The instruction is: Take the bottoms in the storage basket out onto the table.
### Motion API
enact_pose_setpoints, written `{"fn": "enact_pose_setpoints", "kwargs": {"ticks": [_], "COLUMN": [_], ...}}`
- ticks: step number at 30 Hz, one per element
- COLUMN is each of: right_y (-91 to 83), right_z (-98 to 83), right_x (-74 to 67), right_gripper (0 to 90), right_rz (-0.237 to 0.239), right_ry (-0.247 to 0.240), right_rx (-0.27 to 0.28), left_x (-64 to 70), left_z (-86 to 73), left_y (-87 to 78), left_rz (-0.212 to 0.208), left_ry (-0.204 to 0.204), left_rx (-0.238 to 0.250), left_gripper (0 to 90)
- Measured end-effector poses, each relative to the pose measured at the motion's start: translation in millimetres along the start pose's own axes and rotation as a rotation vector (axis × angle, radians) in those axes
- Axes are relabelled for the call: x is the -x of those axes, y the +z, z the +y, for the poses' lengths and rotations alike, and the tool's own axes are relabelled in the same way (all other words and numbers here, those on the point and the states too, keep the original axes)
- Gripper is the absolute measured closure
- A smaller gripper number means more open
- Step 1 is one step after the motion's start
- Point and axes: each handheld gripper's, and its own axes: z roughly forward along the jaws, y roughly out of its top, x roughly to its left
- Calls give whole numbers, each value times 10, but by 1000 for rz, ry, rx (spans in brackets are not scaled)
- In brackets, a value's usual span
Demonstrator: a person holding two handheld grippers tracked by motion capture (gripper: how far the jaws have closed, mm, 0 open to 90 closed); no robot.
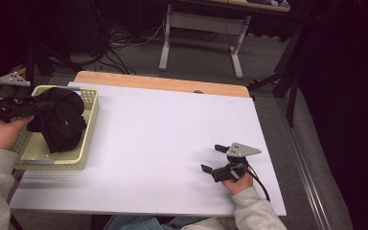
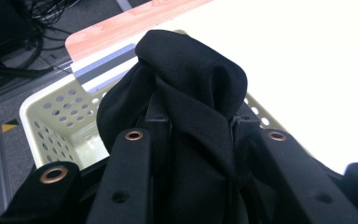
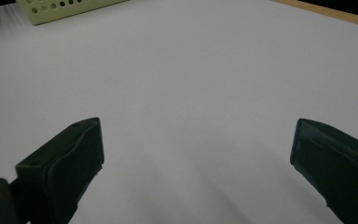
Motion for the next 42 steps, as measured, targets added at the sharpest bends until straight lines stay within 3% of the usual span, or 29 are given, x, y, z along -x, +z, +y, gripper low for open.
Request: {"fn": "enact_pose_setpoints", "kwargs": {"ticks": [17, 28, 36, 40, 42], "right_y": [1, 3, 3, 2, 0], "right_z": [0, -1, -1, -1, 0], "right_x": [0, 1, 0, -1, -3], "right_gripper": [31, 31, 31, 31, 31], "right_rz": [1, 0, 1, 2, 1], "right_ry": [0, 1, 1, 0, -3], "right_rx": [-1, -2, -2, -1, -1], "left_x": [177, 350, 598, 680, 749], "left_z": [206, 365, 524, 567, 595], "left_y": [-269, -406, -406, -365, -307], "left_rz": [-14, -57, -147, -182, -219], "left_ry": [67, 100, 153, 166, 161], "left_rx": [38, 86, 126, 139, 156], "left_gripper": [693, 693, 693, 693, 693]}}
